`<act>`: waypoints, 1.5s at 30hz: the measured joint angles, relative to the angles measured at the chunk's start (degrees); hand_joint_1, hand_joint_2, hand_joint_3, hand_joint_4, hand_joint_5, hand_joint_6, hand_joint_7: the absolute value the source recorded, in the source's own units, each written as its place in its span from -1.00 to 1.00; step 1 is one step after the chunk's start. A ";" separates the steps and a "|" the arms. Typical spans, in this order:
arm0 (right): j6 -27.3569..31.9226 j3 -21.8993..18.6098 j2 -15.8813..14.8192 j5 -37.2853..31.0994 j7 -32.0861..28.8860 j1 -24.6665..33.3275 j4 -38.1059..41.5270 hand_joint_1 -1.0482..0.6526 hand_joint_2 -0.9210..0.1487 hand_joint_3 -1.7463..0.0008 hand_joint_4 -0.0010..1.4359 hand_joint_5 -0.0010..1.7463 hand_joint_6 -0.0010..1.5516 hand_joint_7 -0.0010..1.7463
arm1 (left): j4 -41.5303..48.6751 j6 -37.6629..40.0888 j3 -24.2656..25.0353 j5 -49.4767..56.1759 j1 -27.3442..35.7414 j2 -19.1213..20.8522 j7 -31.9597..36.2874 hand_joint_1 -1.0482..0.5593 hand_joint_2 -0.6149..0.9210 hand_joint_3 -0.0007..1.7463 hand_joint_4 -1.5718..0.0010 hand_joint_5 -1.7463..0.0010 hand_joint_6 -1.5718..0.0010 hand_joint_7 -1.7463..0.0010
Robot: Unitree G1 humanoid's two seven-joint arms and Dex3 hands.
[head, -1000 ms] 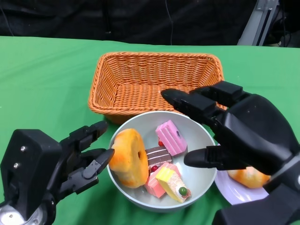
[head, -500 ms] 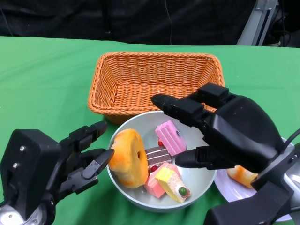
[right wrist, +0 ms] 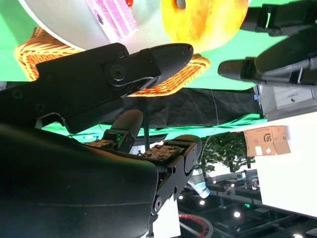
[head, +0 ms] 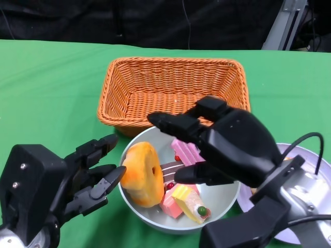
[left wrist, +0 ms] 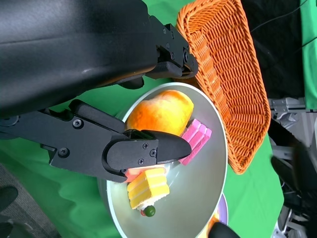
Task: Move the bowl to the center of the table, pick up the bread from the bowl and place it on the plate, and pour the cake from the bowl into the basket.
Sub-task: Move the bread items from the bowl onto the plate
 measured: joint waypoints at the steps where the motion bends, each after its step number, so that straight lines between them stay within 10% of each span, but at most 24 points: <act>1: -0.05 0.22 0.20 -0.20 -0.37 -0.04 0.49 -0.35 -0.98 0.97 -0.57 -0.16 -0.43 -0.93 | -0.20 0.00 -0.01 0.00 0.07 0.08 -0.03 -0.37 1.00 -0.43 0.99 0.32 0.68 1.00; 19: 0.22 4.93 2.40 -1.96 -1.61 -3.91 7.01 -0.32 -0.96 1.00 -0.52 -0.23 -0.39 -0.95 | -3.92 2.45 -1.17 3.35 1.65 -1.78 5.17 -0.26 1.00 -0.30 0.96 0.30 0.67 0.99; 45: 1.59 9.58 5.57 -5.00 -5.54 -7.87 17.16 -0.32 -0.98 0.97 -0.48 -0.38 -0.40 -0.99 | -0.36 -3.38 5.92 7.14 -0.43 -14.89 19.39 -0.28 1.00 -0.17 1.00 0.40 0.68 0.99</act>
